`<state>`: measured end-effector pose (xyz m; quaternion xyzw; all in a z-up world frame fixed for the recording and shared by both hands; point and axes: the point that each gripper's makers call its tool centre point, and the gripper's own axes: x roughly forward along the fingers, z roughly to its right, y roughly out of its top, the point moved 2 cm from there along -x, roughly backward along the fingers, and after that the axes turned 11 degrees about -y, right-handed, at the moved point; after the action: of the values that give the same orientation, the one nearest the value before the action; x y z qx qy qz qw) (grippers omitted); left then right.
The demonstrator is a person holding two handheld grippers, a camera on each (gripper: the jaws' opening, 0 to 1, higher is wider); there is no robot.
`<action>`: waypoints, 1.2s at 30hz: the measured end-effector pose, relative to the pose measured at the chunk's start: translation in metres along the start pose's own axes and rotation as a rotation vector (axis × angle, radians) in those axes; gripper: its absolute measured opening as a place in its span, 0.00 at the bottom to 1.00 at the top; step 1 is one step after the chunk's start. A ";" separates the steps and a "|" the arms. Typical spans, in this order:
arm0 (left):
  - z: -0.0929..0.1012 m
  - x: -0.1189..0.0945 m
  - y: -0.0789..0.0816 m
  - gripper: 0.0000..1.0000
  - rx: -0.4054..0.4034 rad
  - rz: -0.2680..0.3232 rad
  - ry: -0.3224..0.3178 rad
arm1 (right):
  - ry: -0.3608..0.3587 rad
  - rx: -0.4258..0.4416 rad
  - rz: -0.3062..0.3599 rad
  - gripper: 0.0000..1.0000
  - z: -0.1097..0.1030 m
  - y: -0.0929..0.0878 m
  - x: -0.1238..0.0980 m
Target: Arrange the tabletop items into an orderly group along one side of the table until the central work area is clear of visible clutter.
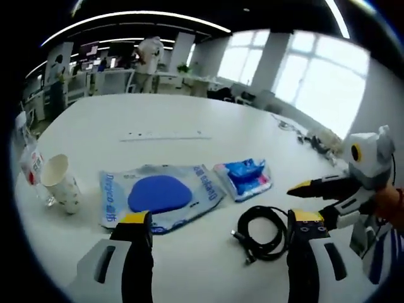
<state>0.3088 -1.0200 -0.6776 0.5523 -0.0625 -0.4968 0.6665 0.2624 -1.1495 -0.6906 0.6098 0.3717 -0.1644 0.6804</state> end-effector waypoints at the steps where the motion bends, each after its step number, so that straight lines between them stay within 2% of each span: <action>1: 0.001 0.001 -0.002 0.83 0.002 0.002 -0.002 | -0.004 0.012 -0.002 0.58 0.001 -0.002 0.000; 4: 0.008 0.007 -0.009 0.80 -0.018 0.000 -0.023 | -0.018 0.035 -0.005 0.58 0.005 -0.008 0.001; 14: 0.011 0.024 -0.039 0.69 -0.085 -0.052 -0.019 | -0.060 0.135 -0.006 0.52 0.017 -0.028 0.007; 18: 0.012 0.031 -0.041 0.63 -0.100 -0.041 -0.027 | -0.084 0.157 0.005 0.48 0.019 -0.031 0.009; 23: 0.013 0.040 -0.050 0.58 -0.114 -0.062 -0.028 | -0.104 0.204 0.013 0.45 0.021 -0.033 0.012; 25: 0.014 0.043 -0.055 0.55 -0.145 -0.077 -0.033 | -0.116 0.225 0.022 0.43 0.022 -0.033 0.014; 31: 0.011 0.048 -0.059 0.47 -0.139 -0.067 -0.010 | -0.154 0.275 0.010 0.37 0.023 -0.040 0.019; 36: 0.015 0.053 -0.058 0.40 -0.109 -0.081 -0.003 | -0.186 0.331 0.006 0.27 0.025 -0.045 0.022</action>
<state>0.2915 -1.0627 -0.7430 0.5166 -0.0140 -0.5270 0.6747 0.2539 -1.1770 -0.7383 0.6968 0.2732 -0.2770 0.6026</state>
